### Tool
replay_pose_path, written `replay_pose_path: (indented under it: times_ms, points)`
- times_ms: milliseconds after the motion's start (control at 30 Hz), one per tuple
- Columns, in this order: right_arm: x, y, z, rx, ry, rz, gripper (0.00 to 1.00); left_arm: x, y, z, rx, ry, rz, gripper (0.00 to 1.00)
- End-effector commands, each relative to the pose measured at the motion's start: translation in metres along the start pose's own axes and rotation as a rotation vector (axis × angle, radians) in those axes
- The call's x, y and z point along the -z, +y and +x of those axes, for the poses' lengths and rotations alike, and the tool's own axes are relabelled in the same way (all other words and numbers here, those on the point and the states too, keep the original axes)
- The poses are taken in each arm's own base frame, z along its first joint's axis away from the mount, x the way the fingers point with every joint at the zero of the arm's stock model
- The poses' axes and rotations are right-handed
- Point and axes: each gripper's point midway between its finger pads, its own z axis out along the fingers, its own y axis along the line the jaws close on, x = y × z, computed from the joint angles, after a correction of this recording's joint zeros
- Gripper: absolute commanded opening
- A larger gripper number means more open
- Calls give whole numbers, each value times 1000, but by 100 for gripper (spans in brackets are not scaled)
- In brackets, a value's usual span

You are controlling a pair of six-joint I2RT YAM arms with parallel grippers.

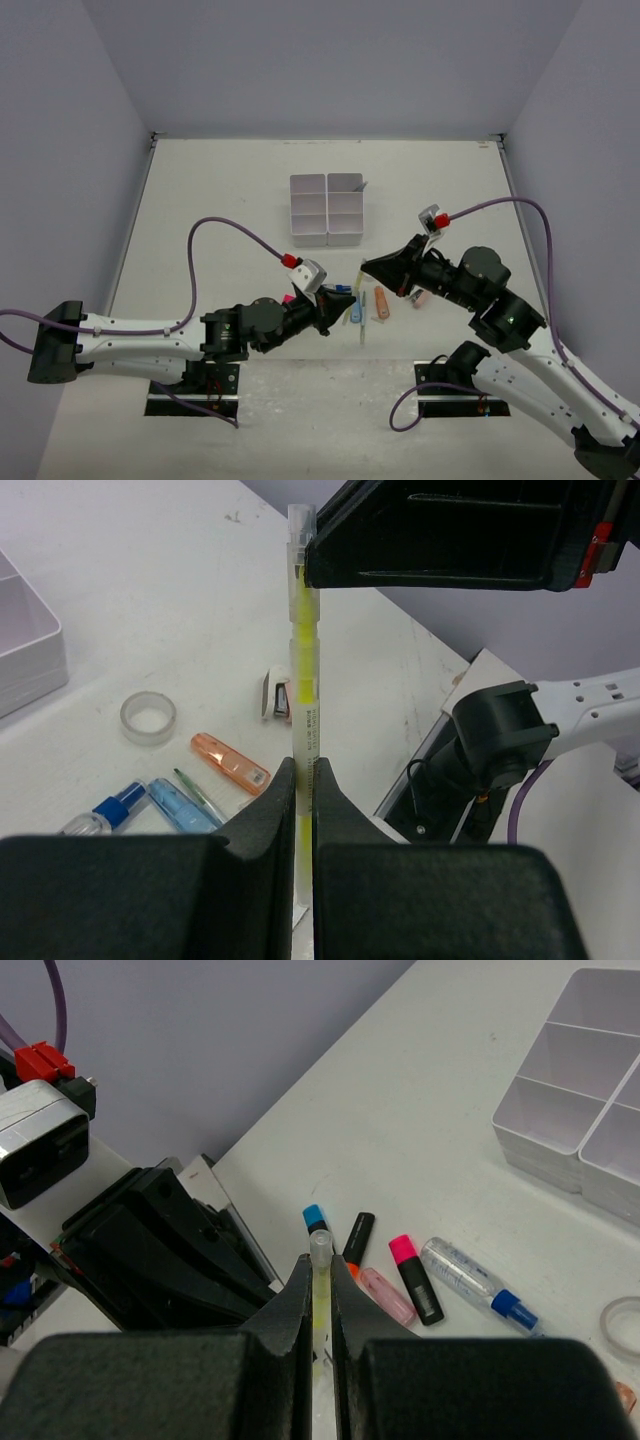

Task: Sort the stationery into containers
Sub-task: Close the pen cap on the pen.

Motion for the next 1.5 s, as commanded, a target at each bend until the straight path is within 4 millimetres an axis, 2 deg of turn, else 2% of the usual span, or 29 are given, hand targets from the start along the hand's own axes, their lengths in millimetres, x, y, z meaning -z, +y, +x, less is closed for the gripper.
replay_pose_path:
  times_ms: [0,267,533,667,767,900,1000,1100,1167,1200,1233,1267,1333,1400,1467]
  points:
    - [-4,1,6,3,13,-23,0,-1,-12,-43,11,-109,20,0]
    - [-5,6,13,-44,6,-67,2,1,-8,-56,18,-161,0,0]
    - [-9,8,24,-87,35,-99,7,8,-14,-74,27,-229,36,0]
    - [-9,7,29,-86,51,-107,16,8,-18,-74,-2,-218,56,0]
    - [-9,8,27,-84,47,-106,33,7,-21,-70,-12,-202,72,0]
    - [-7,13,22,-86,35,-126,35,5,-25,-65,-7,-184,94,0]
    - [-8,16,17,-89,23,-132,24,1,-27,-61,-11,-170,100,0]
    - [-9,17,15,-90,19,-134,7,-1,-30,-59,-13,-159,106,0]
    - [-9,19,14,-93,16,-143,1,-2,-29,-59,-12,-157,95,0]
    - [-9,20,12,-93,7,-147,0,-3,-27,-59,-13,-152,81,2]
    - [-8,21,10,-94,-2,-150,0,-5,-26,-58,-17,-143,68,14]
    - [-8,21,8,-94,-11,-151,0,-7,-25,-56,-23,-131,55,31]
    - [-6,24,3,-90,-28,-156,0,-11,-24,-52,-33,-111,42,50]
    - [-5,28,-2,-85,-34,-165,0,-15,-24,-45,-39,-92,38,54]
    - [-4,34,-7,-79,-34,-186,0,-15,-23,-44,-36,-94,37,47]
